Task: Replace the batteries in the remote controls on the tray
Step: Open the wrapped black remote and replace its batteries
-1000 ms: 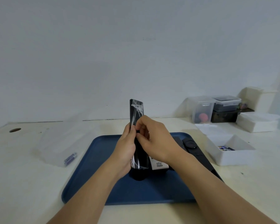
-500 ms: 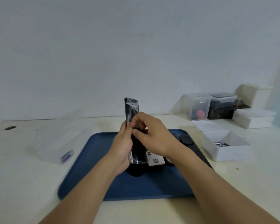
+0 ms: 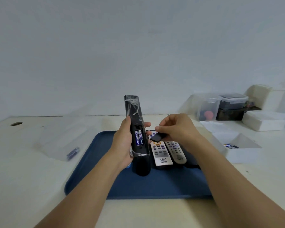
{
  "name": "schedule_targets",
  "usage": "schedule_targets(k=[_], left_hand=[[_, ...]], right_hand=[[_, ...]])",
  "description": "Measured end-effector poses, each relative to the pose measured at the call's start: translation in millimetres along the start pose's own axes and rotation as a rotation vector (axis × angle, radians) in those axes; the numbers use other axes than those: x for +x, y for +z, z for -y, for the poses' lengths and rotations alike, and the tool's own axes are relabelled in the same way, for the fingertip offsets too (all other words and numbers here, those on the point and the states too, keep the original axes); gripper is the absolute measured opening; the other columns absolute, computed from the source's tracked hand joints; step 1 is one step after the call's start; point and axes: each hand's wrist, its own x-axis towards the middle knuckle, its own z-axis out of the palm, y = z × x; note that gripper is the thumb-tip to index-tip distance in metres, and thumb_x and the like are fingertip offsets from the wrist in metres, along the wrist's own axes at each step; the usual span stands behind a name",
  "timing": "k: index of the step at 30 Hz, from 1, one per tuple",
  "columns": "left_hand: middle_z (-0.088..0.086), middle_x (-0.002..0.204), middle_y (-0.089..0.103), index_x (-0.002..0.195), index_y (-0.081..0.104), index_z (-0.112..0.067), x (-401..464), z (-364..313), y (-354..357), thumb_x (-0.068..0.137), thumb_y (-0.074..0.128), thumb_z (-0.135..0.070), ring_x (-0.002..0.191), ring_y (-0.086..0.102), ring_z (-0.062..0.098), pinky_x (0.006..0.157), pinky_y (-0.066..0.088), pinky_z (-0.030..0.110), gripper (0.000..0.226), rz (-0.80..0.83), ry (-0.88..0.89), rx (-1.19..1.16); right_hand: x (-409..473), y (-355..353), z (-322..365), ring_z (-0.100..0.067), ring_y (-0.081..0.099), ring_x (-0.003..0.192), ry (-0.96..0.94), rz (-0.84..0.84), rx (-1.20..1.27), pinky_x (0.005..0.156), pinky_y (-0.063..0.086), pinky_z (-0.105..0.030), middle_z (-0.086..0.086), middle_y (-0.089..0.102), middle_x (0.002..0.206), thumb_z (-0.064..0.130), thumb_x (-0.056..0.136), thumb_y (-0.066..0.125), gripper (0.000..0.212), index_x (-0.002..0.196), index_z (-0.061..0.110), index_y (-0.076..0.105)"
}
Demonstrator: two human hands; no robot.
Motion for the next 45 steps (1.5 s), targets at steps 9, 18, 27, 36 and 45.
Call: schedule_targets(k=[9, 18, 27, 36, 45], left_hand=[[0.011, 0.087, 0.072, 0.124, 0.067, 0.001, -2.6, -0.9, -1.7, 0.101, 0.042, -0.059, 0.069, 0.062, 0.023, 0.061, 0.056, 0.035, 0.069, 0.065, 0.038, 0.013], [0.016, 0.127, 0.069, 0.129, 0.064, -0.012, -2.0, 0.7, -1.6, 0.092, 0.053, -0.054, 0.114, 0.069, 0.032, 0.096, 0.056, 0.05, 0.057, 0.035, 0.153, 0.044], [0.006, 0.09, 0.062, 0.09, 0.065, -0.019, -2.2, 0.9, -2.1, 0.09, 0.049, -0.015, 0.086, 0.06, 0.023, 0.073, 0.051, 0.038, 0.017, 0.084, 0.219, -0.03], [0.002, 0.081, 0.064, 0.114, 0.055, -0.014, -8.9, 2.0, 1.2, 0.074, 0.037, 0.019, 0.076, 0.064, 0.02, 0.061, 0.053, 0.032, 0.055, 0.102, 0.251, 0.161], [0.011, 0.088, 0.061, 0.113, 0.055, -0.01, -12.6, 1.6, 2.3, 0.071, 0.037, 0.019, 0.078, 0.063, 0.025, 0.058, 0.052, 0.033, 0.054, 0.092, 0.181, 0.086]], right_hand=[[-5.4, 1.0, 10.7, -0.01, 0.067, 0.077, -0.473, -0.143, -0.523, 0.071, 0.057, -0.028, 0.009, 0.069, 0.08, 0.008, 0.08, 0.074, 0.017, 0.088, 0.022, 0.066], [-31.4, 22.1, 28.3, -0.01, 0.067, 0.072, -0.633, 0.109, -0.268, 0.063, 0.055, -0.024, 0.003, 0.07, 0.077, -0.004, 0.076, 0.07, 0.024, 0.086, 0.016, 0.062], [-27.0, 30.6, 15.6, -0.01, 0.065, 0.079, -0.707, 0.114, -0.372, 0.066, 0.054, -0.025, 0.004, 0.07, 0.084, -0.001, 0.086, 0.063, 0.021, 0.095, 0.018, 0.065], [-23.5, 40.2, 9.0, -0.018, 0.057, 0.074, -0.729, 0.139, -0.478, 0.068, 0.05, -0.037, 0.0, 0.062, 0.079, -0.007, 0.079, 0.052, 0.028, 0.098, 0.012, 0.06], [-22.1, 37.2, 8.4, -0.016, 0.055, 0.068, -0.668, 0.198, -0.399, 0.062, 0.046, -0.021, -0.001, 0.059, 0.073, -0.007, 0.084, 0.054, 0.026, 0.099, 0.013, 0.062]])
